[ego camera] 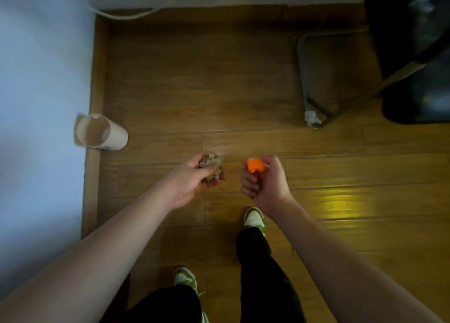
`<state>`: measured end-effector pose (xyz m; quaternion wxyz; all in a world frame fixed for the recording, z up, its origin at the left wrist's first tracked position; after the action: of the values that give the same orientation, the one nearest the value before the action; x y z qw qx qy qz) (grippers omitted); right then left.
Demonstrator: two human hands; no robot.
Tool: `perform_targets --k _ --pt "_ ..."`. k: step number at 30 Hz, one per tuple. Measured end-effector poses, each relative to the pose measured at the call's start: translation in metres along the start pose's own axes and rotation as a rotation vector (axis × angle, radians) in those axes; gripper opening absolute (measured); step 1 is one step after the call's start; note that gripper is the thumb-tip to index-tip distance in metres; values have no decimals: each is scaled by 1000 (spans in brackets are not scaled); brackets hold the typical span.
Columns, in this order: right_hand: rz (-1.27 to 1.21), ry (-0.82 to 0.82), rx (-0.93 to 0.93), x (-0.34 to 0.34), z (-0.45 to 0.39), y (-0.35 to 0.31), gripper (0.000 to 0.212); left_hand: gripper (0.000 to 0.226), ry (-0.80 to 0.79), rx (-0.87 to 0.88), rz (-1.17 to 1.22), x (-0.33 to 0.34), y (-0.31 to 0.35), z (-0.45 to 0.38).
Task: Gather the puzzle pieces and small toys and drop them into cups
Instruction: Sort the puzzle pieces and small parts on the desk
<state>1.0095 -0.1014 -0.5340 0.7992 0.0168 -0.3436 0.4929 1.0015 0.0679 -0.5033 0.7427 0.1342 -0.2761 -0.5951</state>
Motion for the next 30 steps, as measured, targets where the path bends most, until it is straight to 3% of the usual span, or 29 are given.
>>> perform_targets --k 9,14,18,22,30 --pt "36 9 -28 102 141 -85 40 30 0 104 -57 72 125 150" --pt "49 34 -37 131 199 -123 37 26 36 22 184 88 161 206" --pt "72 25 -71 154 232 -160 41 21 84 76 196 105 193 240" --pt "157 -7 -61 180 255 -191 44 26 165 154 59 123 210 262" --pt "124 -93 -93 229 272 -219 36 25 141 260 58 138 253 288"
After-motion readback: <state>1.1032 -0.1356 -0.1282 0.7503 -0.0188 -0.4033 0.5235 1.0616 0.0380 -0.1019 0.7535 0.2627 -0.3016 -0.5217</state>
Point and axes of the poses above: each hand's wrist, its own z-axis away from the middle knuckle, its own x-axis out of the palm, y = z × x, the point moved 3 cm from there along -z, towards the middle knuckle, and after that the axes turned 1 degree about x, right-handed, at the moved point
